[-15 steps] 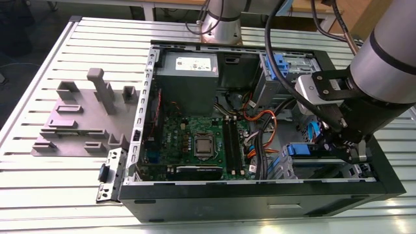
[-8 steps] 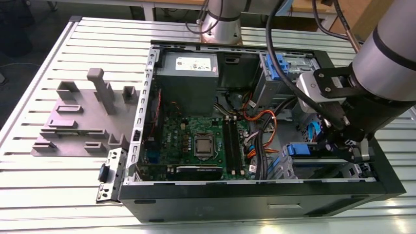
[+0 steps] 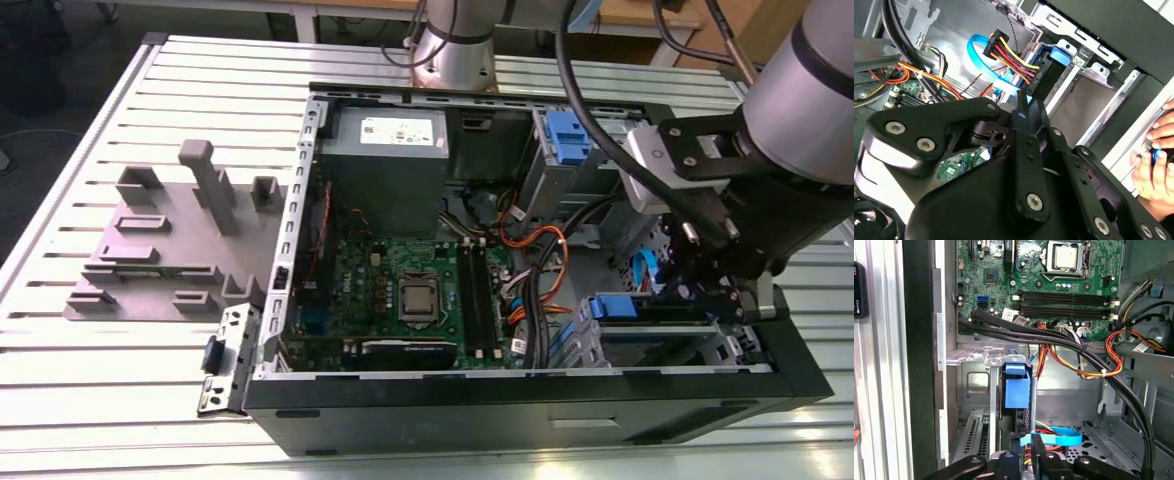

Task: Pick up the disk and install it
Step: 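Insert the second disk wire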

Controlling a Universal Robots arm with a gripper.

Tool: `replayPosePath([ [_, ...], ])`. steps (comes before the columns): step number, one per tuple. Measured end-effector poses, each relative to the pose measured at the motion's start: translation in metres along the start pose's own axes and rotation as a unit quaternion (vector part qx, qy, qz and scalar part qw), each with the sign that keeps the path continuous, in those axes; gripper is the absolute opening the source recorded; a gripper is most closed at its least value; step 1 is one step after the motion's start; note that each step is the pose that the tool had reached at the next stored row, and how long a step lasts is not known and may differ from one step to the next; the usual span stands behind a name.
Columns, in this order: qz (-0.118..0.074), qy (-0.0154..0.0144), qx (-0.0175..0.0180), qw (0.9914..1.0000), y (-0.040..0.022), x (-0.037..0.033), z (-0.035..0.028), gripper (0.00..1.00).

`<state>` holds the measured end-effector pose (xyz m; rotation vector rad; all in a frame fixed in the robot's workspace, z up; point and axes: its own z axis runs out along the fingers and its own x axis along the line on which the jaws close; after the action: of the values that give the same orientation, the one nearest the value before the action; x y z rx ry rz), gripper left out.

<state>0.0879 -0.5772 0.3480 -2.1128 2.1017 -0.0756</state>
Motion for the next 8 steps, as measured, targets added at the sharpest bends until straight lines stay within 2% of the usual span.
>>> replayPosePath([
  [1, 0.0, 0.0, -0.0001, 1.0, -0.0001, -0.0001, -0.0008, 0.22],
  [3, 0.0, -0.0001, -0.0001, 1.0, -0.0002, -0.0001, -0.0011, 0.11],
  [8, 0.0, 0.0, -0.0001, 1.0, -0.0002, -0.0001, -0.0013, 0.11],
])
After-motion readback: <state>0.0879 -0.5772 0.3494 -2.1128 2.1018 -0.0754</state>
